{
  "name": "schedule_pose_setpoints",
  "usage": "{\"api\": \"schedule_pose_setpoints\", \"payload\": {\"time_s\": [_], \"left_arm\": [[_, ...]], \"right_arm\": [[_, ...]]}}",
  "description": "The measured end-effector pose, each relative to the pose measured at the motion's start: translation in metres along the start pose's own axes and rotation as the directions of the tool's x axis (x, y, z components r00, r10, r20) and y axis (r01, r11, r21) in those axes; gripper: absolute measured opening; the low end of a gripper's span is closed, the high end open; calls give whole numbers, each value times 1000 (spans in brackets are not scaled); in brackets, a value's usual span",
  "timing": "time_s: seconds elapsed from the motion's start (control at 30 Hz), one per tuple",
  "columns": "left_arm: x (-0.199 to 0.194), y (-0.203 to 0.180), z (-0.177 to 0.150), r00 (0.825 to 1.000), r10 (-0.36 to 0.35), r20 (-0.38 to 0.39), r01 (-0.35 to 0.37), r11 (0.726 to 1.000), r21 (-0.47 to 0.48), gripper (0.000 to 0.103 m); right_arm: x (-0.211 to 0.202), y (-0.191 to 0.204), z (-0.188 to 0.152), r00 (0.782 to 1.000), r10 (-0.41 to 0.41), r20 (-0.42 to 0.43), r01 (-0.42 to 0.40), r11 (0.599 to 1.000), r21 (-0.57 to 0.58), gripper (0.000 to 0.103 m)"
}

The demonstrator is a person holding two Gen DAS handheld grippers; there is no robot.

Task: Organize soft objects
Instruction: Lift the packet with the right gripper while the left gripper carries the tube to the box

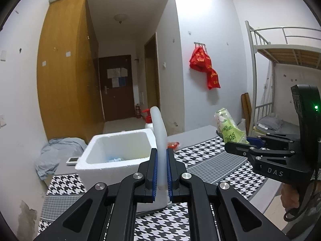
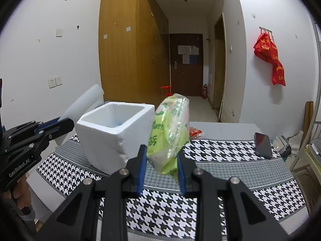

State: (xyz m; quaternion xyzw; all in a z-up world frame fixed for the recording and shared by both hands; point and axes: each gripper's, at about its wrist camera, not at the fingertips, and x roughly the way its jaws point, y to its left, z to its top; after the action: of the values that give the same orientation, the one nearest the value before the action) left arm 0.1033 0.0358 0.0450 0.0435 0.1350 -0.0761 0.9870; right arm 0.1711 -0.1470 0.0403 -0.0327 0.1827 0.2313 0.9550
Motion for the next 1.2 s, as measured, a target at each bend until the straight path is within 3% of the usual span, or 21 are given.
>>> {"api": "schedule_pose_setpoints", "payload": {"time_s": [0.5, 1.2], "left_arm": [[-11, 25, 5, 995, 90, 35, -89, 995, -35, 9], [3, 51, 13, 990, 136, 28, -134, 989, -70, 9]], "right_arm": [[1, 23, 10, 997, 66, 44, -64, 996, -57, 32], [43, 51, 37, 987, 156, 20, -154, 983, -103, 32]]}}
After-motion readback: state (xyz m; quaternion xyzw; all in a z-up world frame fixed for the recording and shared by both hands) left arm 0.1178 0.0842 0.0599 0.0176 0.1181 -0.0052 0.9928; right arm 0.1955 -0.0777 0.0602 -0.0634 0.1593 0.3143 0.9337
